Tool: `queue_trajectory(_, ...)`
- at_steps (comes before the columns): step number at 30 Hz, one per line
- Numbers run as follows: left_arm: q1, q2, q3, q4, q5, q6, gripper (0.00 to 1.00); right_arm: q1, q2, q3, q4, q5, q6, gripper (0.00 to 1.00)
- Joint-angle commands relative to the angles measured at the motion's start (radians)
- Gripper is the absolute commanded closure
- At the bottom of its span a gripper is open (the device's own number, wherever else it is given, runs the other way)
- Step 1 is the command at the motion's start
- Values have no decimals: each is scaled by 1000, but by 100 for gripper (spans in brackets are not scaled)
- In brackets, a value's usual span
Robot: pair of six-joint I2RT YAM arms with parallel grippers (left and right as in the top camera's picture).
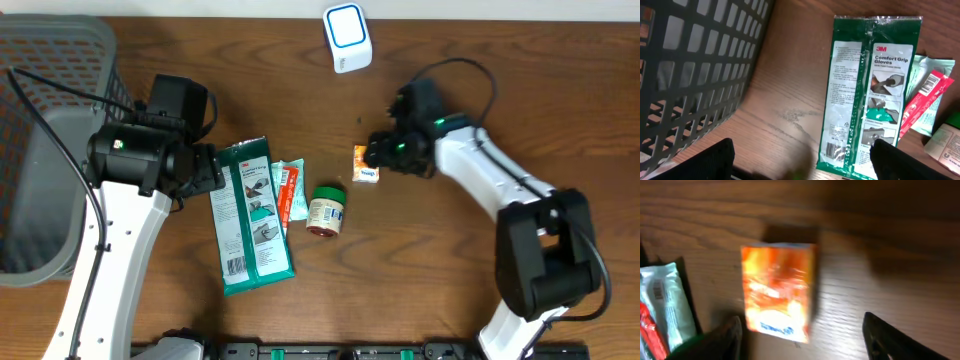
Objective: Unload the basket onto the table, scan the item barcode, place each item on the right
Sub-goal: 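Carry the orange pack to the table's right edge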
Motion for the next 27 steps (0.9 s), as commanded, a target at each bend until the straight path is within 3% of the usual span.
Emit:
queue_trajectory(1,2,0,3,-3,-13,5,12,82,0,-8,55,183,47,15)
queue_trajectory(2,2,0,3,-3,-13,5,12,101,0,-8,61,236,63,11)
queue_trajectory(6,2,0,3,-3,-13,5,12,153,8,-13,64,405,140,10)
queue_trajectory(13,2,0,3,-3,-13,5,12,194,98,-19,102,410,177,22)
queue_trajectory(16,2,0,3,-3,-13,5,12,198,162,-19,108,388,184,38)
queue_trajectory(17,2,0,3,-3,-13,5,12,192,168,-19,90,388,183,81)
queue_trajectory(18,2,0,3,-3,-13,5,12,182,157,-16,72,388,183,96)
queue_trajectory(27,2,0,3,-3,-13,5,12,-43,-149,19,-228,415,110,97)
